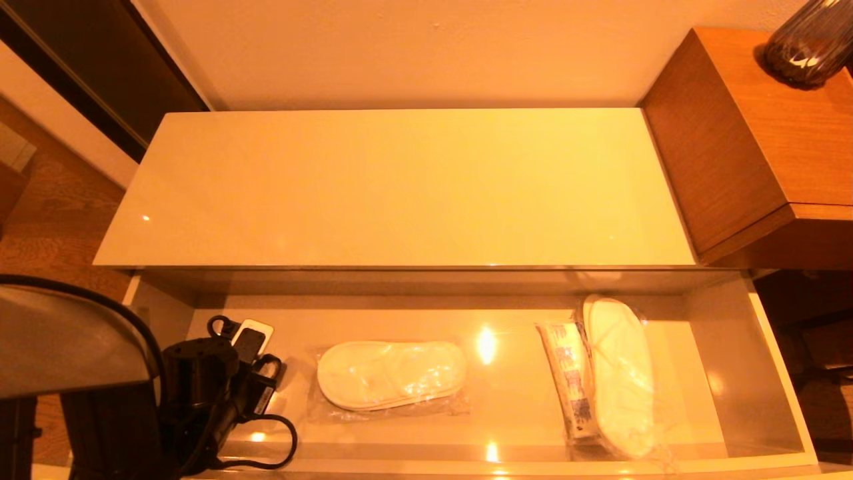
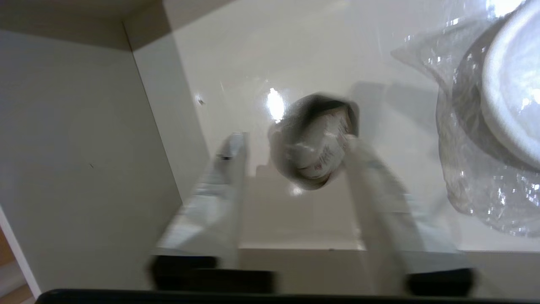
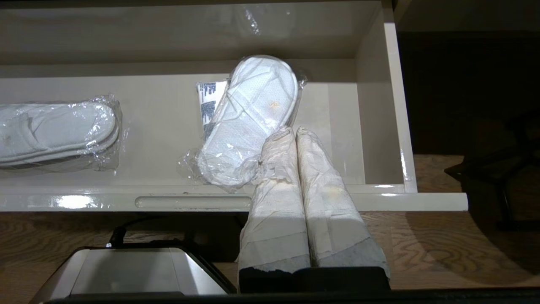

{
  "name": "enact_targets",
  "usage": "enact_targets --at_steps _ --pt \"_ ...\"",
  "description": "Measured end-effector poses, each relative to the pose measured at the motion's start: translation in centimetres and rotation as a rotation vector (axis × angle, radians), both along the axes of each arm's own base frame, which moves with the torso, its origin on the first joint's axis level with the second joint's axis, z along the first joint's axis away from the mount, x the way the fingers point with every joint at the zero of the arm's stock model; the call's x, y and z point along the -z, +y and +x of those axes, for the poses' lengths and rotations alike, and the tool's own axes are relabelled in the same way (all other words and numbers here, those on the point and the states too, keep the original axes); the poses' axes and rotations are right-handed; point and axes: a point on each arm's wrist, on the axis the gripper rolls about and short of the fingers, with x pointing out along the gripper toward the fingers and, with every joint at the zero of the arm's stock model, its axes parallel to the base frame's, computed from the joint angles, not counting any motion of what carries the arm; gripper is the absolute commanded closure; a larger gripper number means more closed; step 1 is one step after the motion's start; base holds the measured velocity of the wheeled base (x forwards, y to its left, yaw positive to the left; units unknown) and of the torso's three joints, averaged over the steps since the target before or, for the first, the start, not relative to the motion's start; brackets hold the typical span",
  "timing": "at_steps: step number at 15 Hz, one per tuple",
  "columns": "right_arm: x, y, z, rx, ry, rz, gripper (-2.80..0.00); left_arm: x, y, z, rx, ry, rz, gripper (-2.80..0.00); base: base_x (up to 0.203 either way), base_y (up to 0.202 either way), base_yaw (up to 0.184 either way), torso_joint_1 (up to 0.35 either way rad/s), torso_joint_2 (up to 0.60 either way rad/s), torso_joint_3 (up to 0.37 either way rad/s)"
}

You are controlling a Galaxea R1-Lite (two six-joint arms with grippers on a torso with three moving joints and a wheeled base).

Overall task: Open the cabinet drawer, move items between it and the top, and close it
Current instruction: Put the adhesive tape in the drawer

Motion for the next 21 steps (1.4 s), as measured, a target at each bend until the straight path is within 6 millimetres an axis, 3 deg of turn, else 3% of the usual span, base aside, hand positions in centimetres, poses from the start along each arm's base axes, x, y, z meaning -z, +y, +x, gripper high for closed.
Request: enact_targets --at_steps 7,12,15,16,21 --pt "0.0 0.0 0.0 0.000 0.000 0.000 0.00 -1.6 0.2 -1.2 0.005 -0.038 -0.008 -2.80 0.000 0.000 0.000 0.000 0.00 0.000" --pt "0.0 0.0 0.0 0.000 0.000 0.000 0.00 -5.4 0.9 -5.6 0.009 -0.126 -0.028 -2.80 0.000 0.000 0.000 0.000 0.00 0.000" --pt "0.0 0.0 0.0 0.001 0.000 0.000 0.00 -7.8 2.7 -7.8 -0.066 -0.214 -0.047 -2.80 0.000 0.000 0.000 0.000 0.00 0.000" --pt "0.0 0.0 0.0 0.001 0.000 0.001 0.00 -8.5 3.4 -8.3 -0.104 -0.240 -0.049 0.00 0.000 0.000 0.000 0.000 0.00 0.000" --pt "0.0 0.0 0.0 0.000 0.000 0.000 0.00 -13.4 5.0 -10.4 -0.183 -0.366 -0.044 0.00 0.000 0.000 0.000 0.000 0.00 0.000"
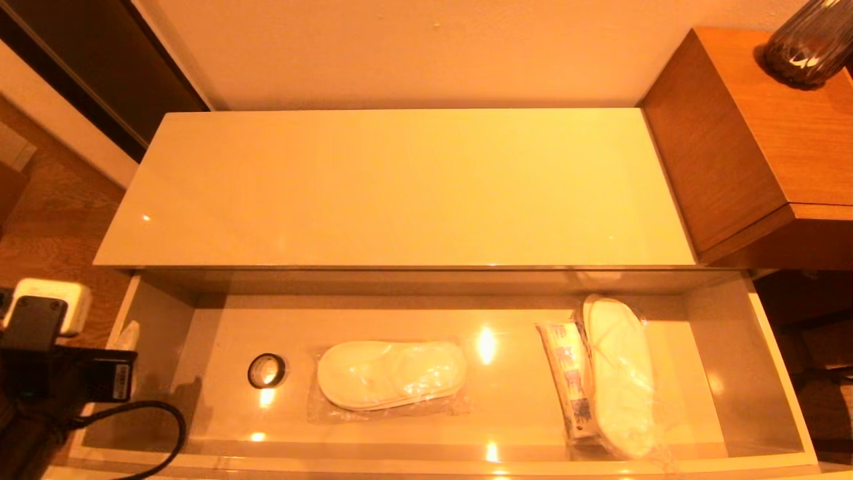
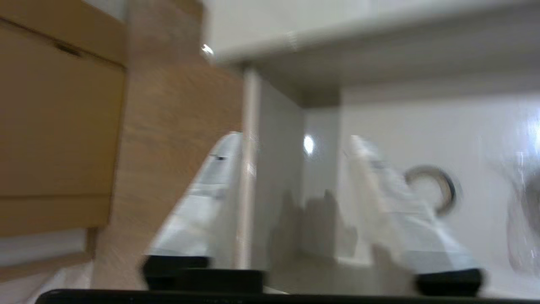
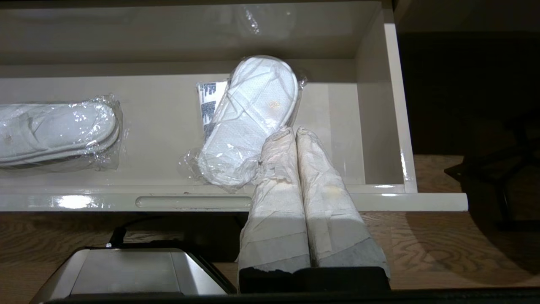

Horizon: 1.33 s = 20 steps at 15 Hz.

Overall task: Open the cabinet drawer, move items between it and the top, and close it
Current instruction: Put the adhesive tape in the drawer, then take out the disposable slippers from the drawer

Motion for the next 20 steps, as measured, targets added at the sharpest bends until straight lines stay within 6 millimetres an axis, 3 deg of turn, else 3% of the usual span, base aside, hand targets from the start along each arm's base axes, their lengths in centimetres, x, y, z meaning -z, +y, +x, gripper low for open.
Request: enact_targets --at_steps 4,7,9,11,13,16,20 --pt "0.0 0.0 0.0 0.001 0.000 0.000 0.00 -7.9 0.1 -2.3 -0.001 -0.150 0.040 0.00 0.000 0.000 0.000 0.000 0.00 0.000" --pt "0.0 0.0 0.0 0.000 0.000 0.000 0.00 -13.7 0.0 -7.0 0.003 -0.236 -0.027 0.00 0.000 0.000 0.000 0.000 0.00 0.000" --pt "0.0 0.0 0.0 0.000 0.000 0.000 0.00 -15.6 0.0 -11.0 0.023 -0.241 -0.135 0.00 0.000 0.000 0.000 0.000 0.00 0.000" --pt "0.0 0.0 0.0 0.001 0.000 0.000 0.00 -14.8 -0.2 -14.7 0.066 -0.184 -0.287 0.00 0.000 0.000 0.000 0.000 0.00 0.000" --pt "0.0 0.0 0.0 0.001 0.000 0.000 0.00 -11.6 -0.3 -16.9 0.075 -0.086 -0.405 0.00 0.000 0.000 0.000 0.000 0.00 0.000" --pt "0.0 0.0 0.0 0.000 0.000 0.000 0.00 -6.4 -0.3 -18.9 0.076 -0.036 -0.447 0.00 0.000 0.000 0.000 0.000 0.00 0.000" --pt "0.0 0.0 0.0 0.001 0.000 0.000 0.00 -1.6 -0.3 -20.5 0.064 -0.020 -0.454 0.00 0.000 0.000 0.000 0.000 0.00 0.000"
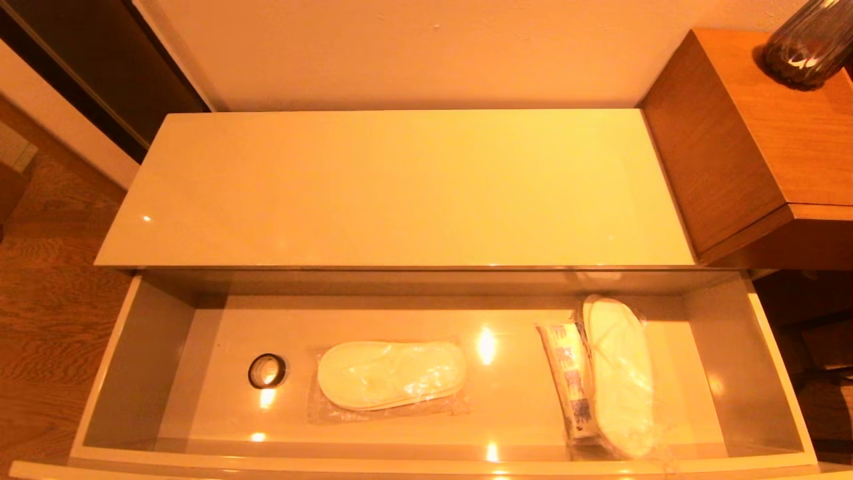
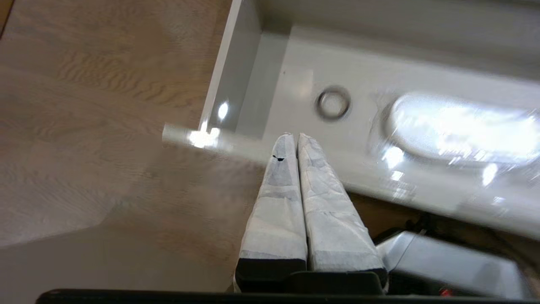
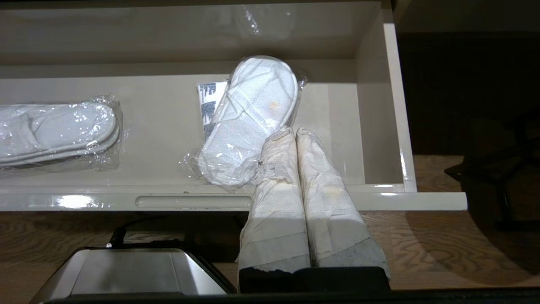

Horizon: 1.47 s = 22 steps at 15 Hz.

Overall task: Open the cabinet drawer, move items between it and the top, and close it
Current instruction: Take out the disposable slippers from the drawer

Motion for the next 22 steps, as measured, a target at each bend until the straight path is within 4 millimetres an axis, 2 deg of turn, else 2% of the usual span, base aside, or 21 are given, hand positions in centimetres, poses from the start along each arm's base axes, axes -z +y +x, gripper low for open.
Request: enact_targets --at_steps 3,6,9,16,18,22 --pt "0.0 0.0 0.0 -0.001 0.000 0.000 0.00 3.0 -0.1 -0.9 -0.046 0.041 0.012 0.00 0.000 0.000 0.000 0.000 0.00 0.000" --pt "0.0 0.0 0.0 0.000 0.000 0.000 0.00 4.7 -0.6 -1.6 -0.105 0.084 0.024 0.00 0.000 0.000 0.000 0.000 0.00 0.000" --pt "0.0 0.0 0.0 0.000 0.000 0.000 0.00 7.0 -1.1 -1.8 -0.089 0.172 0.059 0.00 0.000 0.000 0.000 0.000 0.00 0.000" --pt "0.0 0.0 0.0 0.000 0.000 0.001 0.00 8.2 -1.4 -1.3 -0.052 0.159 -0.005 0.00 0.000 0.000 0.000 0.000 0.00 0.000" --pt "0.0 0.0 0.0 0.000 0.000 0.001 0.00 8.3 -1.3 -0.6 -0.057 0.090 -0.053 0.00 0.000 0.000 0.000 0.000 0.00 0.000" --pt "0.0 0.0 0.0 -0.001 0.000 0.001 0.00 8.8 -1.0 1.5 0.004 -0.130 -0.027 0.00 0.000 0.000 0.000 0.000 0.00 0.000"
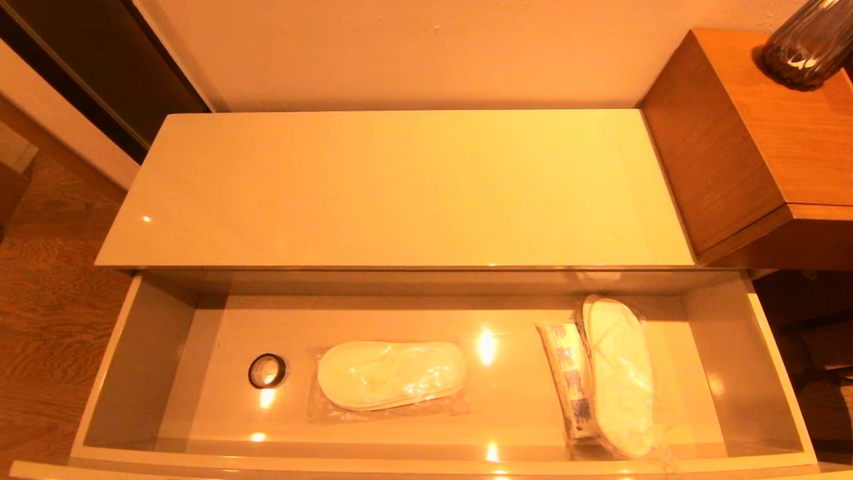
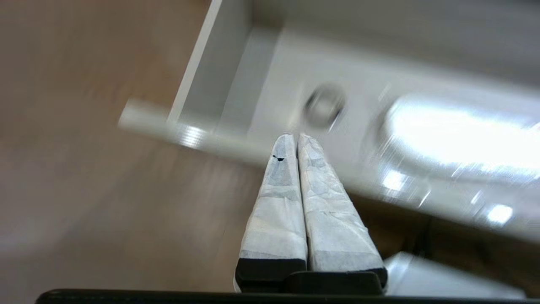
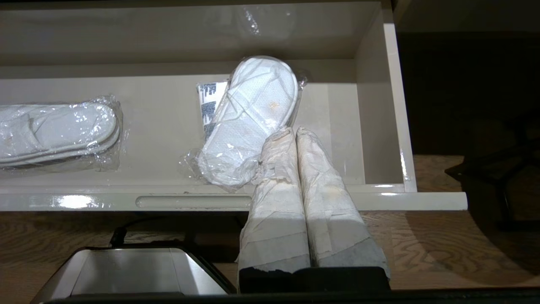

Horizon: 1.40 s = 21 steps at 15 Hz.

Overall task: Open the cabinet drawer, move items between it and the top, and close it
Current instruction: Take out the disposable slippers from the drawer

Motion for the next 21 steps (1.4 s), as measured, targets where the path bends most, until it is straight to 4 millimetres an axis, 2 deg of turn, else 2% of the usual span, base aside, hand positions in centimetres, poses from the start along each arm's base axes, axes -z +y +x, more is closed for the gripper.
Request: enact_targets --at_steps 2,5,10,16,21 --pt "0.00 0.00 0.00 0.000 0.000 0.000 0.00 -0.32 0.02 0.33 0.020 -0.086 0.021 0.00 0.000 0.000 0.000 0.000 0.00 0.000" --pt "0.00 0.00 0.00 0.000 0.000 0.000 0.00 -0.16 0.05 0.47 0.020 -0.102 0.019 0.00 0.000 0.000 0.000 0.000 0.00 0.000" --pt "0.00 0.00 0.00 0.000 0.000 0.000 0.00 -0.07 0.06 0.53 0.021 -0.091 0.080 0.00 0.000 0.000 0.000 0.000 0.00 0.000" --pt "0.00 0.00 0.00 0.000 0.000 0.000 0.00 0.09 0.07 0.56 0.022 -0.082 0.074 0.00 0.000 0.000 0.000 0.000 0.00 0.000" --pt "0.00 0.00 0.00 0.001 0.000 0.000 0.00 0.43 0.01 0.68 0.060 -0.051 0.172 0.00 0.000 0.000 0.000 0.000 0.00 0.000"
